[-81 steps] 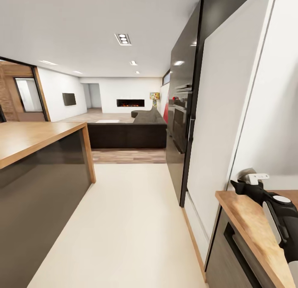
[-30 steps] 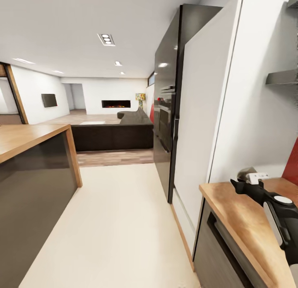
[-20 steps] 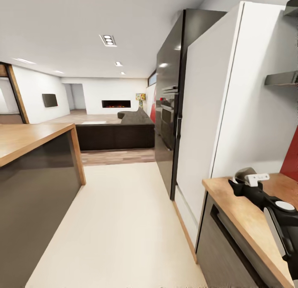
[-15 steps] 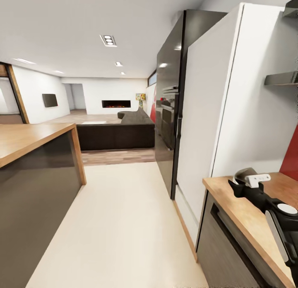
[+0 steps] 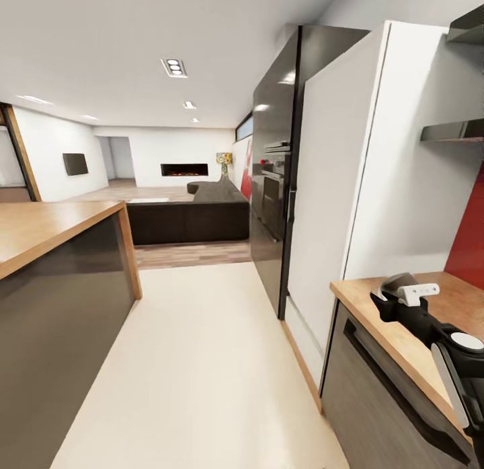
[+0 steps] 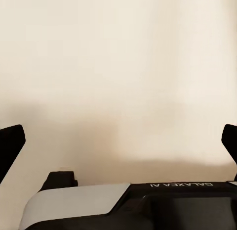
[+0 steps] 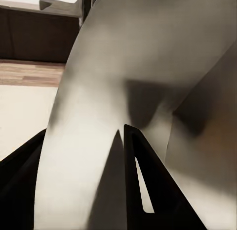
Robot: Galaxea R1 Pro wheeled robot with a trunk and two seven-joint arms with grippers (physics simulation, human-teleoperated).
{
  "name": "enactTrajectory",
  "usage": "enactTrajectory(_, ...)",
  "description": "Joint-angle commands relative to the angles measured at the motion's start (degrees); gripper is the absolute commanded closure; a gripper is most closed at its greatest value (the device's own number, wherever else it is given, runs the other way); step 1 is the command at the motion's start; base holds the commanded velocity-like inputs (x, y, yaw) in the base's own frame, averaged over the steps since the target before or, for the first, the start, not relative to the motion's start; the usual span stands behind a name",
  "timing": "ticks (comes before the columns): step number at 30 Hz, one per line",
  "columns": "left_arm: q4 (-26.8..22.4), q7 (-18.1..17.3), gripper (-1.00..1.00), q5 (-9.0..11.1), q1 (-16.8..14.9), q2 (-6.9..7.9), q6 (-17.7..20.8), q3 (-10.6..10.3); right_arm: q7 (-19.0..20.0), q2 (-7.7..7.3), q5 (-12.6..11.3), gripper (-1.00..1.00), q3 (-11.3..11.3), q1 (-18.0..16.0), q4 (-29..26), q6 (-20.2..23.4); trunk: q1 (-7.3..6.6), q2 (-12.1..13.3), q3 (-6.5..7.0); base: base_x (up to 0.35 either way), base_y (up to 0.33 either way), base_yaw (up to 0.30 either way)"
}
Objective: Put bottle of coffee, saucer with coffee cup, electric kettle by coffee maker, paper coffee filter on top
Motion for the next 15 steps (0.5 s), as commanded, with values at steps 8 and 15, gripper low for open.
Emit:
enactTrajectory(8, -0.06, -0.01, -1.0, 0.02, 0.02, -0.02, -0.08, 0.08, 0.32, 0.01, -0.09, 1.0, -0.06, -0.01, -0.08, 0.36, -0.02, -0.04, 0.14, -0.159, 0.153, -0.09)
enactTrajectory(15, -0.06, -0.01, -1.0, 0.02, 0.02, -0.02, -0.08, 0.13, 0.35, 0.21, -0.1, 1.0, -0.01, 0.05, -0.08, 0.36, -0.02, -0.04, 0.47, -0.019, 0.023, -0.175)
